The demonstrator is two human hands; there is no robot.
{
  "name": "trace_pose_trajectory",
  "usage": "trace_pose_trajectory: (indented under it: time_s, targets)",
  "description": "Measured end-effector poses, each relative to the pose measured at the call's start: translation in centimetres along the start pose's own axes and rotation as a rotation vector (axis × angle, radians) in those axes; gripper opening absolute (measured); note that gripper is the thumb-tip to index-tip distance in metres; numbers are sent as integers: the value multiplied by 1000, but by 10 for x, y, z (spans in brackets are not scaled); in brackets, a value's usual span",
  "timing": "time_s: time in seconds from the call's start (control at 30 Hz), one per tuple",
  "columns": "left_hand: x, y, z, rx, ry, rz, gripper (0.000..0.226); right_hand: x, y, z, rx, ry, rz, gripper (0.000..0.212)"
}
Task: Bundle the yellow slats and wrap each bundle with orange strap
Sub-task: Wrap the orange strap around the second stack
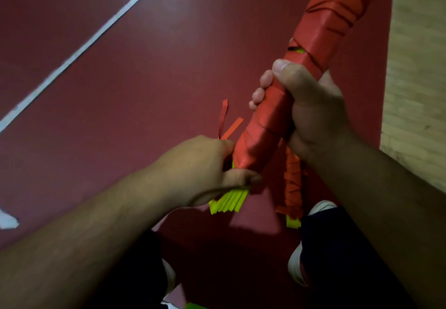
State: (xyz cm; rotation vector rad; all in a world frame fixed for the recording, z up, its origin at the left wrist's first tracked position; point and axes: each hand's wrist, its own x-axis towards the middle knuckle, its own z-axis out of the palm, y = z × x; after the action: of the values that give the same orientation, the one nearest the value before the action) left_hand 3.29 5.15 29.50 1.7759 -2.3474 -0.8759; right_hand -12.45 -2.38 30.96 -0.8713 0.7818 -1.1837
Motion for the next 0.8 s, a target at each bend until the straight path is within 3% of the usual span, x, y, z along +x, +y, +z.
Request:
trace_pose_trajectory:
  time_s: [0.13,0.3,0.63,0.8]
  targets:
    - [0,-1,4,61,91,-13,62,0,0,2,-73,52,-50,38]
    - [1,2,9,122,101,-33,69,-3,-3,2,-150,74,-58,31]
    - [-1,5,2,-242,59,210,49,-5,-23,-6,132,-114,163,25]
    - [-4,8,2,-430,-94,315,40,-9,-22,-7,106,-217,230,24]
